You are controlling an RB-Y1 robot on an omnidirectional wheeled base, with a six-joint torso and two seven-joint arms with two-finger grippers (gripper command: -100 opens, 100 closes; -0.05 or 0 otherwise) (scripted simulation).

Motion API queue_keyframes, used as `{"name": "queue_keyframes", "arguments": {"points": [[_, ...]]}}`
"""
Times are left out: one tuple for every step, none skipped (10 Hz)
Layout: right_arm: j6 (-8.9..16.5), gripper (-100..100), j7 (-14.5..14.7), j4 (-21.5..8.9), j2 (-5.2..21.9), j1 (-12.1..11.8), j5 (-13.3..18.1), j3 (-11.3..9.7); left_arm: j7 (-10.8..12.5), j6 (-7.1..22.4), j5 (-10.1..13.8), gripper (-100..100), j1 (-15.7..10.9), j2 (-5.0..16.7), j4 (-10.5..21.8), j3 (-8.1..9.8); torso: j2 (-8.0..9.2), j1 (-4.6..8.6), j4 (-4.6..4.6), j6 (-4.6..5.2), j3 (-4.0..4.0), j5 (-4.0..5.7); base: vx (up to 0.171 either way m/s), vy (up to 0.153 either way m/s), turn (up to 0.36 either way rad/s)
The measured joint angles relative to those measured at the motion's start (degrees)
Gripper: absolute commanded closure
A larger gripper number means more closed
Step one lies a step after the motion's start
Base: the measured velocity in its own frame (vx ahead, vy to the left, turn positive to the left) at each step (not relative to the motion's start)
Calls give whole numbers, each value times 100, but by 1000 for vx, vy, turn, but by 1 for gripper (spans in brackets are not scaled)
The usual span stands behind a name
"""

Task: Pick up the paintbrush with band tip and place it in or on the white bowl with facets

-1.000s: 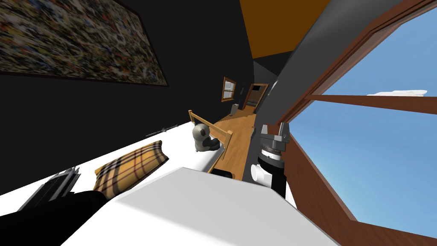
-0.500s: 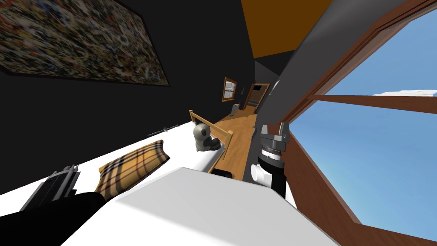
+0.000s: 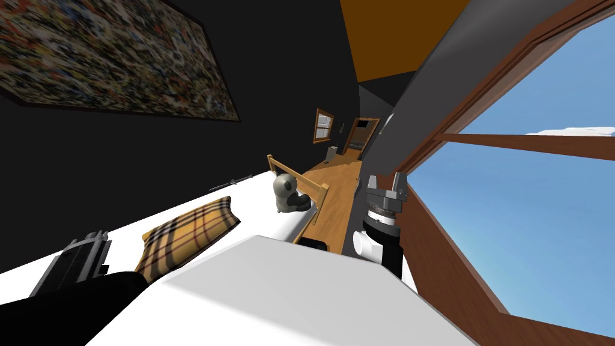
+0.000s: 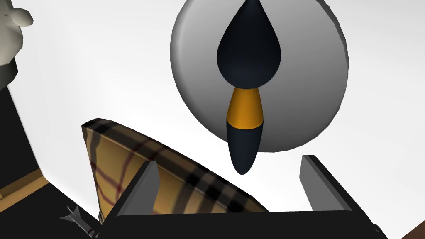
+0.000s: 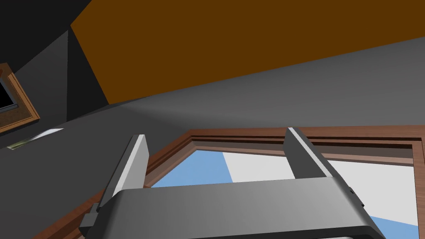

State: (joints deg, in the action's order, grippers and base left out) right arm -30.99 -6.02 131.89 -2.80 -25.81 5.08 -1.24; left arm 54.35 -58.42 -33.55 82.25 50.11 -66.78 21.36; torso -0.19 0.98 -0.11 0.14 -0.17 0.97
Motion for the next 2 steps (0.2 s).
{"name": "queue_keyframes", "arguments": {"points": [[0, 0, 0, 0, 0, 0, 0, 0, 0, 0, 0, 0, 0, 0, 0, 0, 0, 0, 0, 0, 0, 0, 0, 0, 0], [0, 0, 0, 0, 0, 0, 0, 0, 0, 0, 0, 0, 0, 0, 0, 0, 0, 0, 0, 0, 0, 0, 0, 0, 0]]}}
